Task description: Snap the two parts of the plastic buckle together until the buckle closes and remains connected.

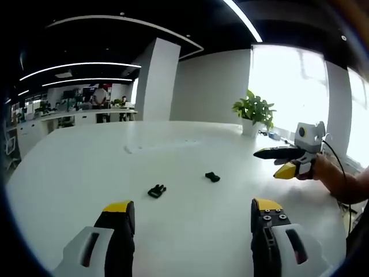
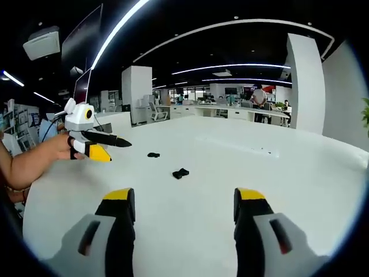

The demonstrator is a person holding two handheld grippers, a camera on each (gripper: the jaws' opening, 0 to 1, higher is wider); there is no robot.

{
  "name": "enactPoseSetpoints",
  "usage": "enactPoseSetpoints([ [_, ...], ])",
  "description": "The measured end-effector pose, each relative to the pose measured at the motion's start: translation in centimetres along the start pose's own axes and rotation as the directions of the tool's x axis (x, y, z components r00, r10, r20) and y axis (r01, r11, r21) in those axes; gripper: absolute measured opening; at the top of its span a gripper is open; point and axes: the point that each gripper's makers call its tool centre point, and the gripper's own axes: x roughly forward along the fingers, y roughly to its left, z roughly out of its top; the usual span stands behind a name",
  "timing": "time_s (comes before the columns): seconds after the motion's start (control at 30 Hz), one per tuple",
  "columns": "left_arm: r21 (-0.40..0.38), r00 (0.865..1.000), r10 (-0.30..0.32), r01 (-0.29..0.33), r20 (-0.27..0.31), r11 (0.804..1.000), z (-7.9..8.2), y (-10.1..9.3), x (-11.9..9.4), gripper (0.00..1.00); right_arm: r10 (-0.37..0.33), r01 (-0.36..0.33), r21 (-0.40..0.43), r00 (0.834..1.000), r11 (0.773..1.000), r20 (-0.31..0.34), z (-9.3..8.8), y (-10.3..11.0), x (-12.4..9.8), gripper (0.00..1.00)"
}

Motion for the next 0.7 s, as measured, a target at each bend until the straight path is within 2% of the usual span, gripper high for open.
enactPoseSetpoints([
  [0.2, -0.01, 1.0, 0.017, -0.017, -0.006, 1.0, -0.1, 0.2, 0.3, 0.85, 0.003, -0.003, -0.005, 1.0, 1.0, -0.013, -0.2, 0.1, 0.3, 0.69],
  [0.5, 0.015, 0.999, 0.027, -0.027, -0.022, 1.0, 0.5, 1.0, 0.3, 0.85, 0.01, -0.01, -0.02, 1.0, 1.0, -0.012, 0.6, -0.2, 1.0, 0.69],
  [0.7, 0.003, 0.999, 0.027, -0.027, -0.022, 1.0, 0.3, 1.4, 0.4, 0.85, 0.01, -0.01, -0.023, 1.0, 1.0, -0.01, 0.7, -0.1, 0.9, 0.68],
])
